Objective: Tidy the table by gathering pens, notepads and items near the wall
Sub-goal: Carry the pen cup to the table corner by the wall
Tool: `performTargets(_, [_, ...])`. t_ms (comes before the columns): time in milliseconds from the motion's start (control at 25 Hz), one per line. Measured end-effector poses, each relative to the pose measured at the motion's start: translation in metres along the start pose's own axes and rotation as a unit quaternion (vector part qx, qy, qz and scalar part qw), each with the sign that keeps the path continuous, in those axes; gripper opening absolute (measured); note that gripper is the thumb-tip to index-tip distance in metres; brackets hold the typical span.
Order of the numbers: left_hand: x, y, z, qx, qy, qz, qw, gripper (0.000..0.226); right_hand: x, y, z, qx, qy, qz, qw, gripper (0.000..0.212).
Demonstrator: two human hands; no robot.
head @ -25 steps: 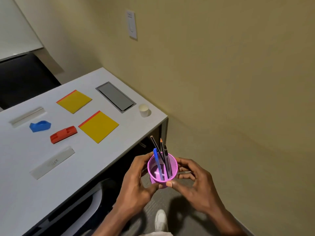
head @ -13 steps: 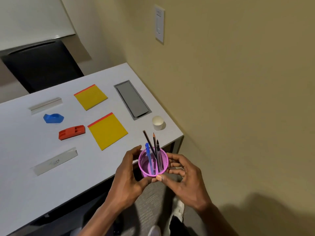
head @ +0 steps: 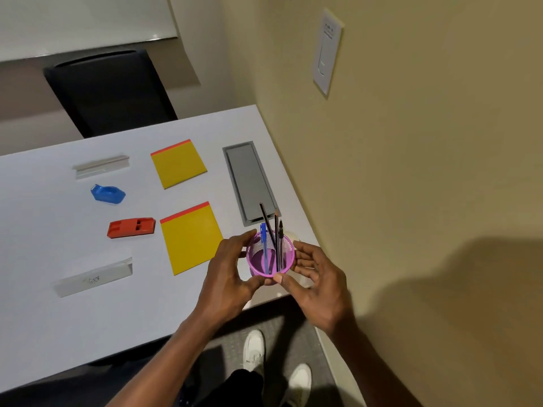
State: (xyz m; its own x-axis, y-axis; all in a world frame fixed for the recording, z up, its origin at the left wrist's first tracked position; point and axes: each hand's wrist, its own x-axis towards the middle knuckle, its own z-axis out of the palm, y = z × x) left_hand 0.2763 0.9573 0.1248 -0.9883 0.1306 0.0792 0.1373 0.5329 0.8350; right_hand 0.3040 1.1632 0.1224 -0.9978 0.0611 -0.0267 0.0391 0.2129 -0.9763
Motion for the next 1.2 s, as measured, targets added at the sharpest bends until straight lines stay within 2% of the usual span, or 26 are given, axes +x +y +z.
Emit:
performTargets(80, [0.034,-0.006,0.006,0.005,-0.009,0.011,1.0,0.092,0.028,0.002,-0.001,-0.001,0.012,-0.016,1.0,0.074])
performTargets(160, [0.072,-0.017,0.008,0.015,-0.017,0.019,1.0,0.091,0.062,0.007,0.003,-0.021,0.031,-0.026,0.999,0.062])
performTargets(320, [0.148,-0.047,0.01,0.01,-0.068,0.022,0.997,0.085,0.128,0.011,0.017,-0.128,0.079,-0.003,0.989,0.051])
performTargets(520, [0.226,-0.085,0.017,0.011,-0.146,0.029,0.989,0.079,0.185,0.026,0.033,-0.095,0.085,0.042,0.991,0.058])
performTargets(640, [0.249,-0.098,0.033,0.039,-0.179,0.054,0.982,0.07,0.202,0.045,0.037,-0.107,0.098,0.067,0.987,0.061])
performTargets(840, [0.28,-0.114,0.058,0.045,-0.182,0.097,0.978,0.051,0.229,0.07,0.04,-0.095,0.131,0.082,0.983,0.055])
performTargets(1200, [0.302,-0.134,0.099,0.047,-0.209,0.063,0.975,0.053,0.249,0.114,0.043,-0.128,0.159,0.123,0.971,0.048])
